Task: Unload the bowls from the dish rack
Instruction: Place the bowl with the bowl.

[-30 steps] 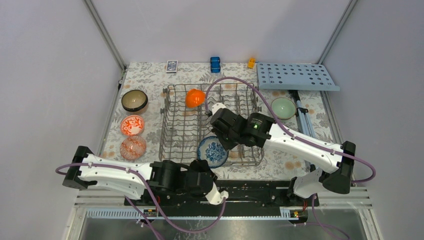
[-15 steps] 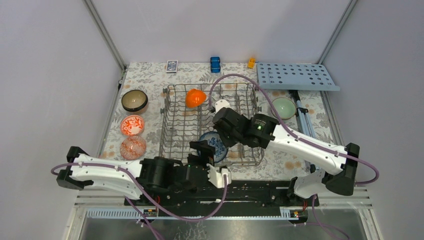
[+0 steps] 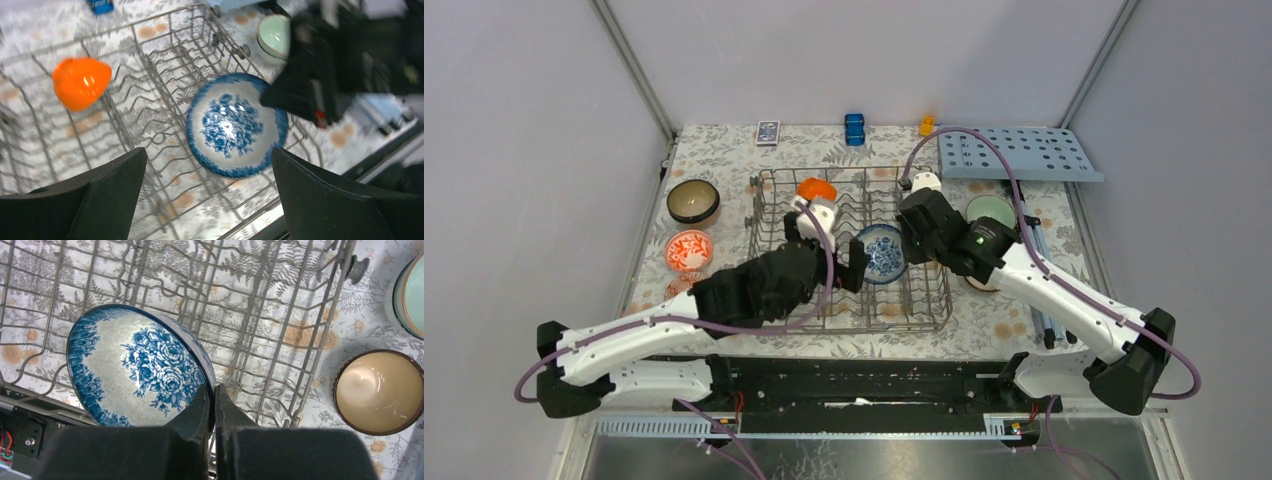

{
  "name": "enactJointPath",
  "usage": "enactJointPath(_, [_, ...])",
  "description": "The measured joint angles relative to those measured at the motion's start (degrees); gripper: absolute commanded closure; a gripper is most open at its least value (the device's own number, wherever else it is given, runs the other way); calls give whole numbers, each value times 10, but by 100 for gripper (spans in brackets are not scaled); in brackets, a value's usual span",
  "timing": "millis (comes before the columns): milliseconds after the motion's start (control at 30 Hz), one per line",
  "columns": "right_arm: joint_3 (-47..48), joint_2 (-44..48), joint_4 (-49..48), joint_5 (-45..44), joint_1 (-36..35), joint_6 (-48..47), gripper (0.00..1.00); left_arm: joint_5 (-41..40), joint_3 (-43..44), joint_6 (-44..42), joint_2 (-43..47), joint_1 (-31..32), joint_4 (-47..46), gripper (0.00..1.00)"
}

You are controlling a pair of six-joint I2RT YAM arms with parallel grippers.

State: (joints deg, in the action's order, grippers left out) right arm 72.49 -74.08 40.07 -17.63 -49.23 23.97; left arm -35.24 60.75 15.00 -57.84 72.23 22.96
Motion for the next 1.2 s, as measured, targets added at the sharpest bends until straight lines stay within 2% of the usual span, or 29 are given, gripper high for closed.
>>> enactJointPath(200, [-47, 30, -23, 0, 19, 27, 100, 56, 0, 237, -27, -127, 19, 3])
enactJointPath(400, [-80, 44, -56, 17, 22, 64, 100, 141, -24, 364, -50, -205, 50, 23])
enactJointPath(567, [-96, 45, -78, 42, 22, 94, 100, 195, -48, 400, -50, -219, 50, 38])
enactJointPath(667, [-96, 45, -85, 54, 22, 104, 100, 216, -58, 405, -50, -219, 45, 41])
enactJointPath(900, [-96, 45, -100, 70, 22, 120, 100, 231, -65, 397, -50, -219, 43, 60])
enactJointPath(1133, [-96, 44, -102, 80, 23, 125, 100, 235, -67, 389, -54, -219, 42, 69])
enactJointPath(1200, [-96, 43, -103, 81, 23, 126, 100, 237, -67, 388, -56, -219, 38, 69])
